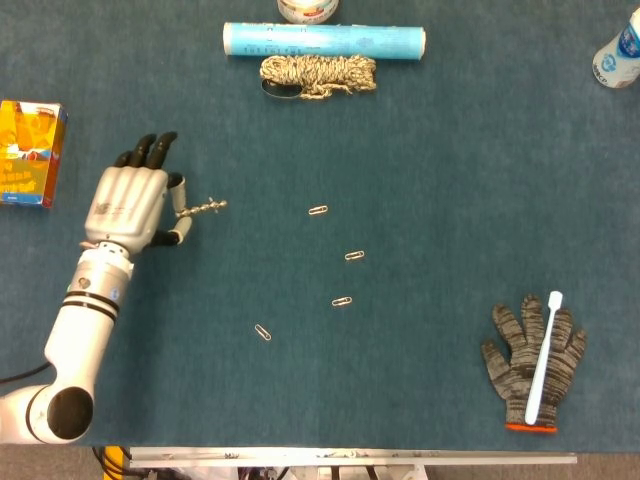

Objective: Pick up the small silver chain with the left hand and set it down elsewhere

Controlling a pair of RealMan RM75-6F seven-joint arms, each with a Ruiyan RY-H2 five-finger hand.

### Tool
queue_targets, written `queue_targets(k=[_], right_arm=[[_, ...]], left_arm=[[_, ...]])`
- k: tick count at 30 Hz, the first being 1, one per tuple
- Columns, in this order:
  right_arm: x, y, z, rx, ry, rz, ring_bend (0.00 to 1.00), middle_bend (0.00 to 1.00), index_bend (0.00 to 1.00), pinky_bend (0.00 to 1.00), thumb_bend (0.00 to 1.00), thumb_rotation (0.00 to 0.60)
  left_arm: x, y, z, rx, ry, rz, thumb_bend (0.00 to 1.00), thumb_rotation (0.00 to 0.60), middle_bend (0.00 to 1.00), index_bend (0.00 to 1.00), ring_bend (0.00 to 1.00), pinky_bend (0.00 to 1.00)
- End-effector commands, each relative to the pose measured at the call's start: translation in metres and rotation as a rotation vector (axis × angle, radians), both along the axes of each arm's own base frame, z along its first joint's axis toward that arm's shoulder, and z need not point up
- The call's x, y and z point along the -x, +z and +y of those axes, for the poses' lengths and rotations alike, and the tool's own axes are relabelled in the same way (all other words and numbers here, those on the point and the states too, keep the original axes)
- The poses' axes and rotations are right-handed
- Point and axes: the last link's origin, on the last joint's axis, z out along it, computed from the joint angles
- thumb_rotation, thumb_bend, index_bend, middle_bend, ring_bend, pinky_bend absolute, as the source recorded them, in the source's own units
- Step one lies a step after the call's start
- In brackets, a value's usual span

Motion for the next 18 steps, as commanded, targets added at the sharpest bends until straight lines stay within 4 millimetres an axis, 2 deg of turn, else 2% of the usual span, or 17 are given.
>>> queue_targets(k=[1,18], right_arm=[[0.001,0.001,0.001,0.003,-0.001,-0.001,0.2,0.29,0.24,0.32,0.0,0.6],[-0.005,0.009,0.004,0.015,0.014,-0.003,0.2,0.29,0.24,0.32,0.0,0.6]], left_arm=[[-0.009,0.001,0.002,-0.003,-0.023,-0.001,0.33,0.6,0.07,0.63,0.0,0.17],[-0.043,-0.014,0.01,0.035,-0.083,-0.028,0.33,0.6,0.07,0.63,0.0,0.18]])
